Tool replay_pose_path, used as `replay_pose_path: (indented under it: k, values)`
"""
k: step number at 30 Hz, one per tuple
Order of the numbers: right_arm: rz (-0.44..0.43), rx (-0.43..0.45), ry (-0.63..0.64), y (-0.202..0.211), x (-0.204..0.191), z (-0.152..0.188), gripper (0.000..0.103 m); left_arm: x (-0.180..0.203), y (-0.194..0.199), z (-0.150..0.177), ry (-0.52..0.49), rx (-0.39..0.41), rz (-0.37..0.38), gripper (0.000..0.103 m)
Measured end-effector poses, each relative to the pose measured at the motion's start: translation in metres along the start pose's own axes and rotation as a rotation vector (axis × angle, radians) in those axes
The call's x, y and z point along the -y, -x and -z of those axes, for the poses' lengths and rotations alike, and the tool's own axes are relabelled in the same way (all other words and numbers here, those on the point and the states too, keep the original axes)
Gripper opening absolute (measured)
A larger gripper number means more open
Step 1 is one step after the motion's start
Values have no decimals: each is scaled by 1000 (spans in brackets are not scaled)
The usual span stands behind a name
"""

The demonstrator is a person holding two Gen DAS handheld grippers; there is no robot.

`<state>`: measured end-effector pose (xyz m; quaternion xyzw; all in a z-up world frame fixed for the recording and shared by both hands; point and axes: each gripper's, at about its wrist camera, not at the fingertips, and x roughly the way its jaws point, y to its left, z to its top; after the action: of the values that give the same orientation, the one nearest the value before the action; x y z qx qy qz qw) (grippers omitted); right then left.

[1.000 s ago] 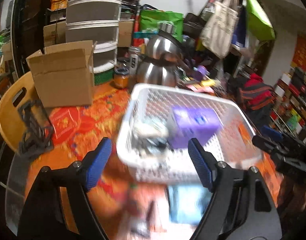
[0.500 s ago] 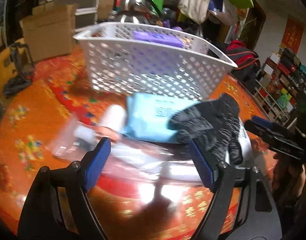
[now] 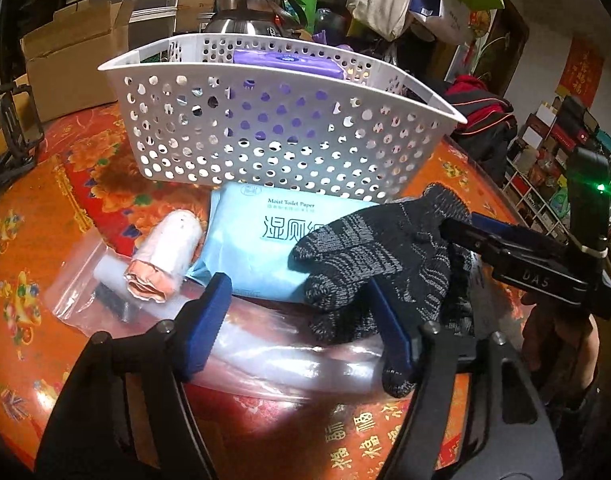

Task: Organize soft objects
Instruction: 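Lower both grippers onto the black knit glove and close on it, then lift the black glove into the white basket and open both grippers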

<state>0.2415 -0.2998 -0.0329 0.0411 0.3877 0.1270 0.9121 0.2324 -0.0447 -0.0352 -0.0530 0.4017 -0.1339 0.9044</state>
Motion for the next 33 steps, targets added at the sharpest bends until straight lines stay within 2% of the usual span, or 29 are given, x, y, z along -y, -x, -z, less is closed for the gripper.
replay_pose_path:
  k: [7, 13, 17, 20, 21, 27, 33]
  values:
    - [-7, -7, 26, -2, -2, 0, 66, 5, -9, -2, -14, -2, 7, 60]
    - [-25, -17, 34, -4, -4, -1, 57, 7, -11, -3, -28, -6, 18, 46]
    - [-38, -29, 38, -7, -6, -1, 50, 9, -17, 0, -33, -25, 37, 34]
    - [-34, -24, 41, -6, -8, 0, 41, 9, -19, 1, -32, -29, 58, 18]
    - [-29, -23, 46, -5, -9, 1, 40, 10, -20, 2, -33, -27, 65, 16]
    - [5, -3, 74, 4, -16, 6, 31, 11, -10, 4, -50, 19, 82, 13]
    - [-17, 61, 68, 27, -20, 10, 26, 8, 14, 5, -70, 81, 102, 12]
